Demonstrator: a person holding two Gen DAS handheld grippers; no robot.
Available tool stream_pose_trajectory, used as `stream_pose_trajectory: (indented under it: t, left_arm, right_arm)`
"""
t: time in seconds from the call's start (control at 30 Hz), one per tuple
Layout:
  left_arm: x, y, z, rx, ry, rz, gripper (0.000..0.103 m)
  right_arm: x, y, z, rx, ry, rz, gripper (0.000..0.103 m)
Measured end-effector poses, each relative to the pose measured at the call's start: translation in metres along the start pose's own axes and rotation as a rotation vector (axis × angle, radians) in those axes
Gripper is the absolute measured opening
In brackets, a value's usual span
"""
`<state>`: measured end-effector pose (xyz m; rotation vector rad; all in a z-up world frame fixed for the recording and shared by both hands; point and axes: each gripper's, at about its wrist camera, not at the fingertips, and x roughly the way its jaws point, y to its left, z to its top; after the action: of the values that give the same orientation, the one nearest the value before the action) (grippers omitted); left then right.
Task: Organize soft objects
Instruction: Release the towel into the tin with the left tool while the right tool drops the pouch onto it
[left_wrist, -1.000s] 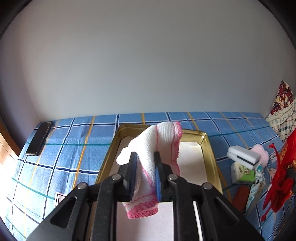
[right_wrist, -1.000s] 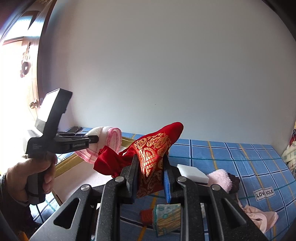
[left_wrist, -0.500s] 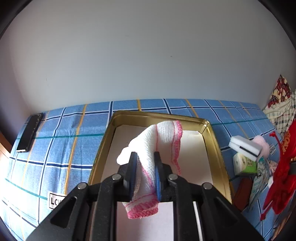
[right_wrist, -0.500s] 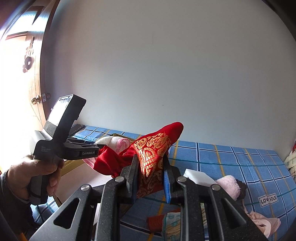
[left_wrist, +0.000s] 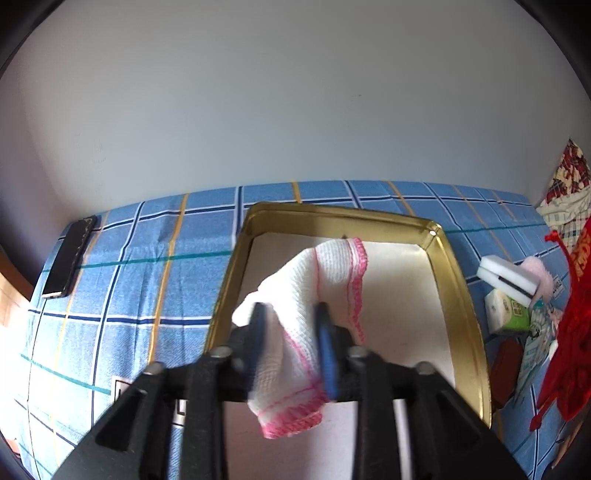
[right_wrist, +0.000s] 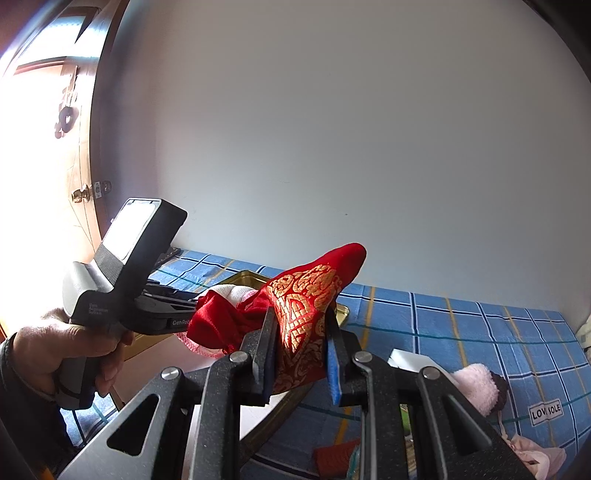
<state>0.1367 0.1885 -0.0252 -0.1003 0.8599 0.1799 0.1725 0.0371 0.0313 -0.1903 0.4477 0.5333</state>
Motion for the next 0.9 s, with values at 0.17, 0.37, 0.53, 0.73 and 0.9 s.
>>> stream_pose_trajectory:
  t: [0.17,0.37,0.53,0.73,0.9]
  left_arm:
    - [-0.009,0.0,-0.001,0.017,-0.035,0.028,0.062]
    - [-0.023,0.004,0.003,0.011,-0.09,0.014,0.084]
    - [-0.034,0.012,0.006,-0.015,-0.134,0.028,0.091]
    - [-0.039,0.029,0.006,-0.076,-0.144,0.032,0.095]
    - [-0.039,0.036,0.006,-0.106,-0.147,0.027,0.095]
  right_arm:
    - [0.011,0.0,0.003,-0.001,0.015,0.001,0.024]
    - [0.018,-0.001,-0.004,-0.008,0.032,-0.002,0.024]
    - [0.035,0.01,-0.001,-0.03,0.058,0.018,0.024]
    - [0.057,0.011,0.001,-0.021,0.102,0.058,0.024]
    - [0.074,0.013,-0.003,-0.014,0.145,0.081,0.024]
